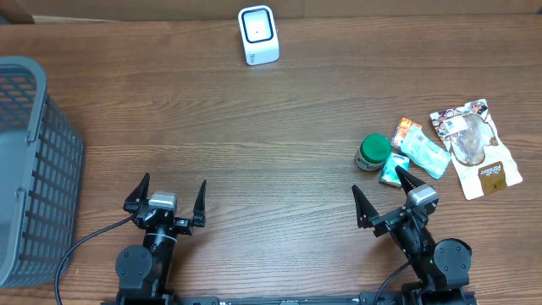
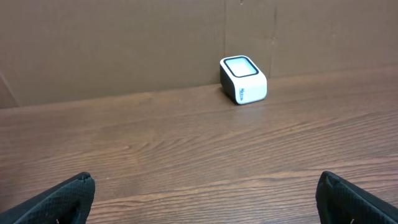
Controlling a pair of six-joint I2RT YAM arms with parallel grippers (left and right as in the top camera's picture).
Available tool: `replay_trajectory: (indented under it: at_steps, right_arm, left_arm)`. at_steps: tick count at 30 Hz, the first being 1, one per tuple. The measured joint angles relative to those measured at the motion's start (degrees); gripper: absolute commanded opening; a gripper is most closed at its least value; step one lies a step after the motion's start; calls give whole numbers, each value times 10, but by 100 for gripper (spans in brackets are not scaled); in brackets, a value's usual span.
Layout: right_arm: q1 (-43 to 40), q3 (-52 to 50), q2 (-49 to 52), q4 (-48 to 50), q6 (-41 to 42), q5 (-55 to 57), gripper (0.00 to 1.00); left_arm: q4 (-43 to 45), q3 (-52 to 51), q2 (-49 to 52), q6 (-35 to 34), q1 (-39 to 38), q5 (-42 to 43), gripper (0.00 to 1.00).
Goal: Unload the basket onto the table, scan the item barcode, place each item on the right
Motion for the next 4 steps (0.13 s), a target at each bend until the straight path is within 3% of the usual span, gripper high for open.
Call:
replay_trajectory:
  at_steps: [4]
  right_arm:
    - [0,0,0,0,0,0,100]
  left_arm:
    - [0,0,0,0,0,0,99]
